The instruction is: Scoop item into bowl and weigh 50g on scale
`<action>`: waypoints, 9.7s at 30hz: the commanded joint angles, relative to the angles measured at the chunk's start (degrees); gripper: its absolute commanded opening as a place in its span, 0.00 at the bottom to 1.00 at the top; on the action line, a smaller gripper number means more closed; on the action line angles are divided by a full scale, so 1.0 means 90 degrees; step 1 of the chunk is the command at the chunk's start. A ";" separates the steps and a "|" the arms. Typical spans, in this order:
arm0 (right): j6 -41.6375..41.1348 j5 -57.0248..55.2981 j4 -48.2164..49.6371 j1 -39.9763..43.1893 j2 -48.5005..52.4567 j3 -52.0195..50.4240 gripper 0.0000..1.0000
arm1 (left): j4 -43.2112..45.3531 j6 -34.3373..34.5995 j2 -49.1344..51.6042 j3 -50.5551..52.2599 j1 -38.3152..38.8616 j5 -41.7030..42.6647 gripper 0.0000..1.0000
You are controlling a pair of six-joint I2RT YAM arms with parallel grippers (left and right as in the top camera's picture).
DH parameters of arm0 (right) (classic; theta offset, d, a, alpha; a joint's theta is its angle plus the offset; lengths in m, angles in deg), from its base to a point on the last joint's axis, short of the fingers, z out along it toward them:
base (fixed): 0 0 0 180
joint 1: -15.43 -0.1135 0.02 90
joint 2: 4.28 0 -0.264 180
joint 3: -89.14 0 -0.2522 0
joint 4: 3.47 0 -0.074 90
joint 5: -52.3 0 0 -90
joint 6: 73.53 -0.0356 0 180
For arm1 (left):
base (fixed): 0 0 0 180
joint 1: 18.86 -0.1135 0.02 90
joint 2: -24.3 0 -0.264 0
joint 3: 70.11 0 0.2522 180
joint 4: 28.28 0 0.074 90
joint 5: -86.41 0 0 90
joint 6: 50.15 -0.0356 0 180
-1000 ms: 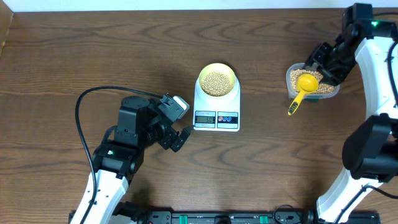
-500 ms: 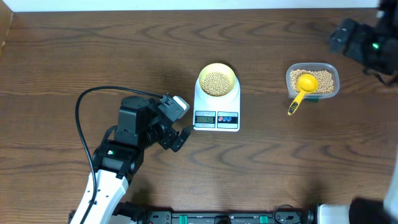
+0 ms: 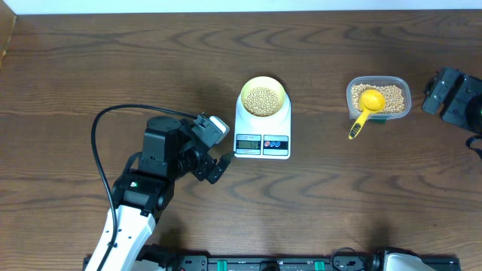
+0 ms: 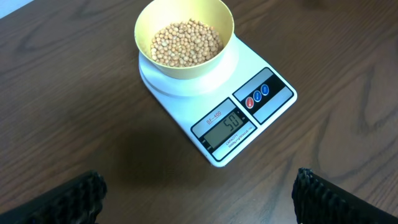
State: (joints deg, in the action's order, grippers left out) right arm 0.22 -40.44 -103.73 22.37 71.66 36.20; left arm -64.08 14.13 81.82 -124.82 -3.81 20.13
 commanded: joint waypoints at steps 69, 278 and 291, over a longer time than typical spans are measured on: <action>0.0075 -0.0692 0.0253 0.0029 -0.0236 -0.0228 0.99 | 0.0002 -0.0017 -0.0032 -0.0073 -0.0027 0.0078 0.98; 0.2242 0.0160 0.9136 -0.0996 -0.8405 -1.2553 0.99 | 0.3636 0.1299 -0.6382 0.4022 -0.1290 -0.1479 0.98; 0.2242 0.0160 0.9136 -0.0996 -0.8383 -1.2553 0.99 | 0.4260 0.1299 -0.6382 0.4449 -0.1290 -0.1579 0.97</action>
State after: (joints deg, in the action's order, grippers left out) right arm 19.72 -39.13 -21.27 13.89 -3.59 -76.69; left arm -27.12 25.08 24.88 -86.31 -15.07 6.69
